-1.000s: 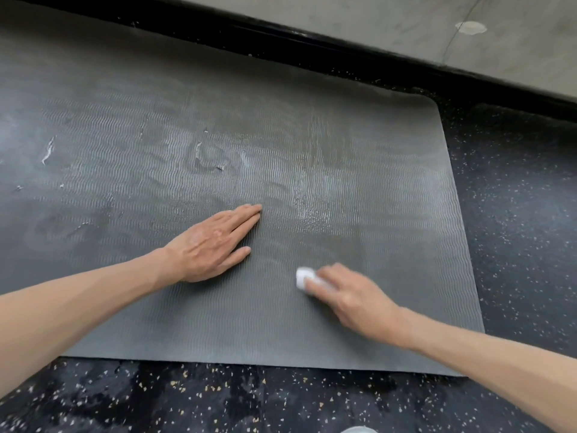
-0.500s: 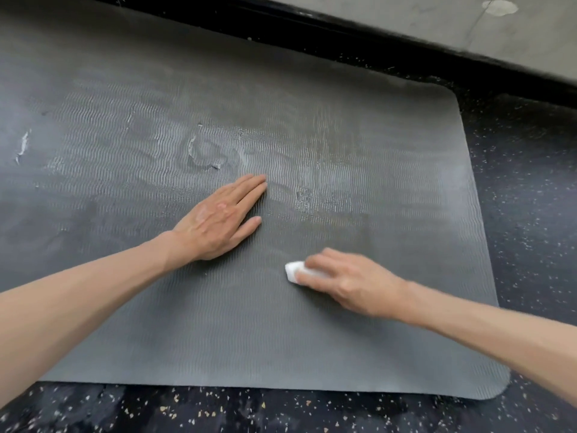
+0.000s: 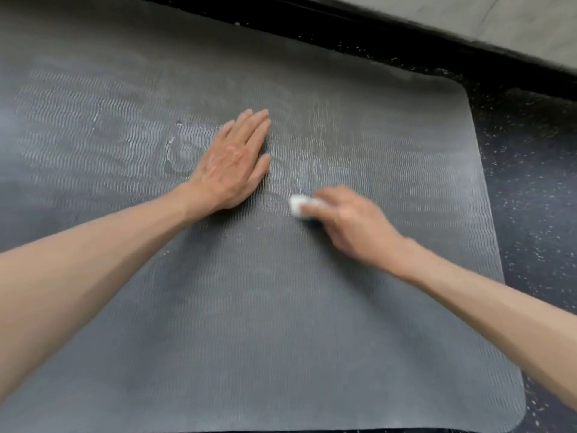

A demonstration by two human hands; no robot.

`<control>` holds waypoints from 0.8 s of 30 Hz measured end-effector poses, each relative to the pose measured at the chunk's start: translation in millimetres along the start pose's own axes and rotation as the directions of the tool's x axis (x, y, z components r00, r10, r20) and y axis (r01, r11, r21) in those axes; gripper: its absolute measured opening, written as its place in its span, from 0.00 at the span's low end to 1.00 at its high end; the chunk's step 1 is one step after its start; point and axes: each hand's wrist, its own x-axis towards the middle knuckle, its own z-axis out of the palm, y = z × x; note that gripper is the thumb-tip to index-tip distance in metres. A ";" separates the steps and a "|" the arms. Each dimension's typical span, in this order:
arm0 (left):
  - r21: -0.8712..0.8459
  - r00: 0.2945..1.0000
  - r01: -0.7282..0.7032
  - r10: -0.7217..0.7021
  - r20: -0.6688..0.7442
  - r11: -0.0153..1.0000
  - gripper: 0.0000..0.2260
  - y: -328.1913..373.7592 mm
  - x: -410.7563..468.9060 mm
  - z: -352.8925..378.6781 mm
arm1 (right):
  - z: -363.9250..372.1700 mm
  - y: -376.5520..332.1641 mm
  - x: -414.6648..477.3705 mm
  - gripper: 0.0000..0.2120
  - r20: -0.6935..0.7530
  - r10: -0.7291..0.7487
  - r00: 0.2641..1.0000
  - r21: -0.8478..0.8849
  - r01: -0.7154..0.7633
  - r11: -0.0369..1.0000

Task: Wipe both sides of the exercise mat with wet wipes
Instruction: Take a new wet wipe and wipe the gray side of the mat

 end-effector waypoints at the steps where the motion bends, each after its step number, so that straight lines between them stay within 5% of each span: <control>1: 0.001 1.000 0.012 -0.012 -0.001 1.000 0.27 -0.3 9.1 0.1 | -1.8 10.6 11.5 0.14 -0.087 0.137 0.987 -0.016 -0.139 0.990; 3: 0.006 0.999 0.045 -0.045 -0.004 0.999 0.26 -0.6 25.0 1.5 | 4.7 5.3 18.0 0.14 -0.152 0.243 0.958 -0.014 -0.248 0.969; 8: 0.004 0.996 0.087 -0.087 0.031 0.996 0.26 -0.2 45.4 10.0 | 9.9 -26.8 -7.1 0.17 0.036 -0.067 0.997 0.051 0.065 0.997; 14: 0.018 0.994 0.111 -0.111 0.005 0.994 0.25 7.0 42.0 20.3 | 6.3 13.0 38.4 0.13 -0.160 0.267 0.950 0.015 -0.268 0.963; 19: 0.002 0.992 0.123 -0.123 -0.006 0.992 0.25 8.3 42.0 17.7 | 1.9 -3.3 19.4 0.14 0.029 -0.078 0.997 0.076 0.076 0.994; 24: -0.042 0.988 0.151 -0.151 0.003 0.988 0.24 8.7 43.7 15.8 | -7.1 70.8 102.6 0.13 -0.204 0.302 0.931 -0.011 -0.310 0.951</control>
